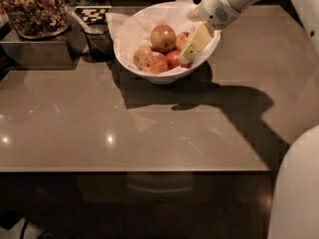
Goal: Pick apple from white bowl
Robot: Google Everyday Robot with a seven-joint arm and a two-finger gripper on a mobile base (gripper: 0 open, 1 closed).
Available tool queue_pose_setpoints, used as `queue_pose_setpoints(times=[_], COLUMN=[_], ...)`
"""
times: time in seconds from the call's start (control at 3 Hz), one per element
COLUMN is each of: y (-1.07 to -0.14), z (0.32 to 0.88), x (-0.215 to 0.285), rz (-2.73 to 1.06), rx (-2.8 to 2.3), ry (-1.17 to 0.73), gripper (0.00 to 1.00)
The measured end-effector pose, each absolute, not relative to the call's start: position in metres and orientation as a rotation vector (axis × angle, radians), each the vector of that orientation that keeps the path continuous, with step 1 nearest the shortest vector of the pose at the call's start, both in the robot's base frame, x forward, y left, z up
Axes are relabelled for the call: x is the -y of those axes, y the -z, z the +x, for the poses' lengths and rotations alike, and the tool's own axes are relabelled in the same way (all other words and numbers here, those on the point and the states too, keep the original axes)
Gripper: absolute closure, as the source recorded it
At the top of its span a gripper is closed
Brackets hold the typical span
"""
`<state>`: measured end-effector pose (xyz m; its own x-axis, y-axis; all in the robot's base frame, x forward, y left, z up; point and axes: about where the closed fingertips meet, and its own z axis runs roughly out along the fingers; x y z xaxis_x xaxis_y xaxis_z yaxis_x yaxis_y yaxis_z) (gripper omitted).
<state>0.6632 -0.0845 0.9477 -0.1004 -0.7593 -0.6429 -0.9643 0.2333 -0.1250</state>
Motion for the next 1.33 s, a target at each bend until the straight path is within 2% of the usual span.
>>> queue_pose_setpoints(times=[1.33], y=[-0.935], z=[0.688], x=[0.077], rz=[-1.592], rx=[-1.876], ry=[-0.467], gripper=[0.0])
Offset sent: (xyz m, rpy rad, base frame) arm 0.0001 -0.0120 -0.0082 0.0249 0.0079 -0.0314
